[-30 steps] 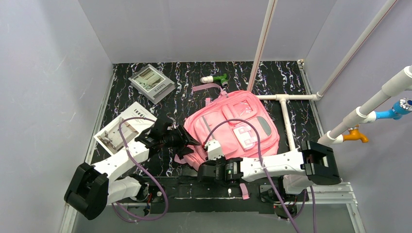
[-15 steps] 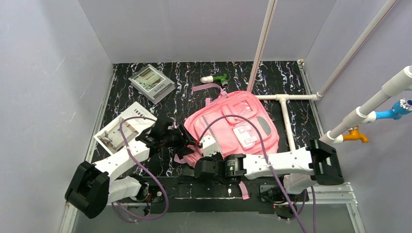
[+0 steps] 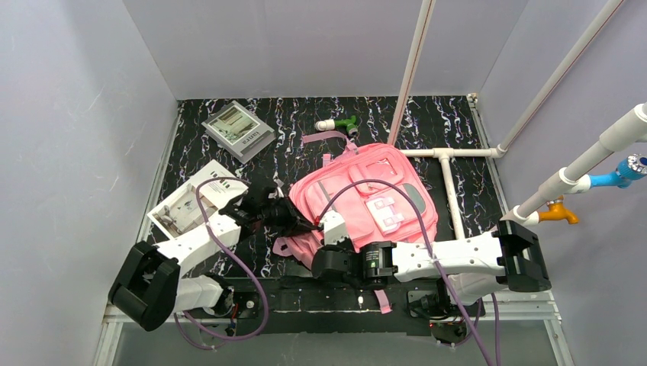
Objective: Pack the student bag
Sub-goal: Zip the student bag at the center of the board.
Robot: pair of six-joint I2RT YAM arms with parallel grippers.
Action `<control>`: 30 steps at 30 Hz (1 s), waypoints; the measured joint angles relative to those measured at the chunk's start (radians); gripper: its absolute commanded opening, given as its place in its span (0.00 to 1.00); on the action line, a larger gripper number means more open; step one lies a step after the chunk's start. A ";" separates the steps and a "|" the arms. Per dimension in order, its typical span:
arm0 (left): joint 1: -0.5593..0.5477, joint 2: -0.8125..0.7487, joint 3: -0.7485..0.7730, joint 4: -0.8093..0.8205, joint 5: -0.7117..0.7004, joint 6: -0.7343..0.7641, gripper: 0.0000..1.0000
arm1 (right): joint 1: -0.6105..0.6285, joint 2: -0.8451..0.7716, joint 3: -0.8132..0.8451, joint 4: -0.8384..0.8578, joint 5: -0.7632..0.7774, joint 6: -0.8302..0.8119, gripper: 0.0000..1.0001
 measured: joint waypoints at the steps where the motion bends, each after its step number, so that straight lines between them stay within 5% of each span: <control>1: -0.001 0.000 0.006 -0.007 -0.003 0.007 0.00 | 0.000 0.000 -0.001 0.000 0.000 0.002 0.01; 11: 0.134 -0.010 0.157 -0.245 -0.039 0.173 0.00 | -0.001 -0.079 -0.091 -0.154 0.100 0.203 0.01; 20: 0.184 -0.010 0.170 -0.282 0.043 0.227 0.00 | -0.122 -0.230 -0.225 -0.241 0.155 0.367 0.01; 25: 0.184 -0.013 0.185 -0.286 0.061 0.240 0.00 | -0.185 -0.131 -0.177 -0.253 0.163 0.359 0.39; 30: 0.208 -0.013 0.195 -0.283 0.066 0.244 0.00 | -0.161 -0.124 -0.138 -0.311 0.127 0.188 0.51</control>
